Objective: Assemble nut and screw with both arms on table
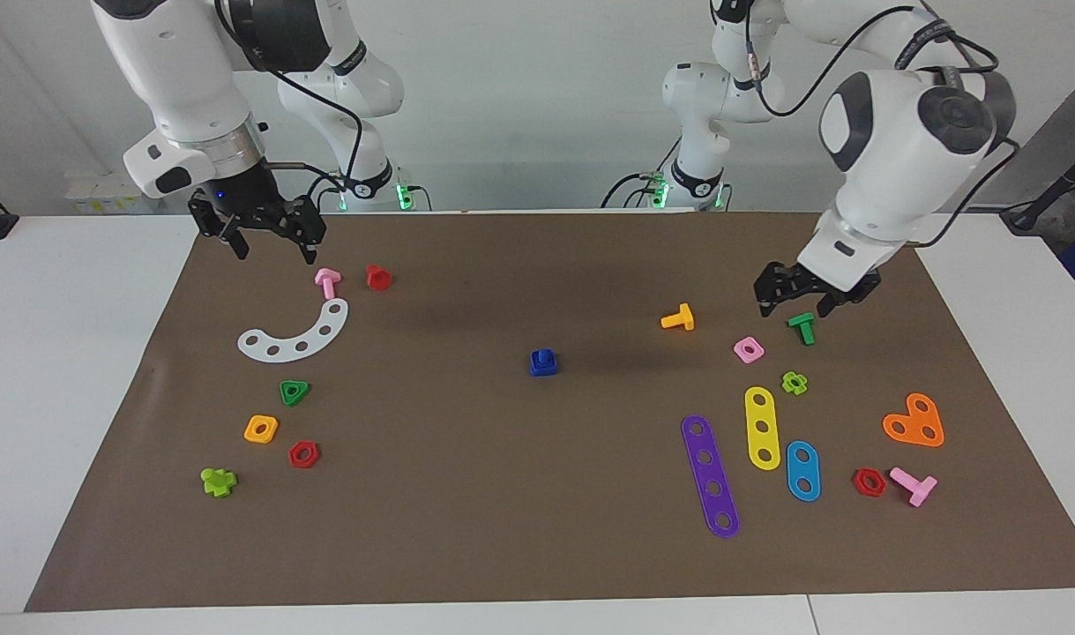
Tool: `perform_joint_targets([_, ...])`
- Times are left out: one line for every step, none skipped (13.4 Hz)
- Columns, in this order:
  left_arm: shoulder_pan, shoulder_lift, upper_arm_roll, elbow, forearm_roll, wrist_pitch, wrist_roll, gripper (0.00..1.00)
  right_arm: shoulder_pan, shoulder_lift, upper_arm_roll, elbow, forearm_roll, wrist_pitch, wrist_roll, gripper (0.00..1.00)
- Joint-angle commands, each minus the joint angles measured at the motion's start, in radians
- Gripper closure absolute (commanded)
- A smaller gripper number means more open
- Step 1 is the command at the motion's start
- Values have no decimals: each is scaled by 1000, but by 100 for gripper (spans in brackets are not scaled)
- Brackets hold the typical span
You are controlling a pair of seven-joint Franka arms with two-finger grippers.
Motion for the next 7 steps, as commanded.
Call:
perform_joint_targets([73,-101,-14,-92,27,3,67,5,-8,-26,7,-12,-11,-29,-13,0])
perform_joint_targets([80,-115,-14,-89,27,-2,66,0,-8,-38,7,-28,-11,-35,-13,0])
perform_joint_targets([81,-127,-12,-85,27,-19,66,0,-8,-40,7,-31,-11,-36,-13,0])
perform_joint_targets([83,-144,-11,-83,30,-42,63,0,-8,-40,7,-31,-11,-34,-16,0])
perform_joint_targets([86,-156,-8,-81,43,-63,61,0,-14,-39,7,-29,-11,-29,-26,0])
perform_joint_targets([86,-163,-8,-78,54,-74,61,0,-18,-37,6,-29,-10,-23,-26,0])
perform_joint_targets([86,-164,-6,-69,60,-77,61,0,-20,-37,4,-29,-4,-23,-22,0])
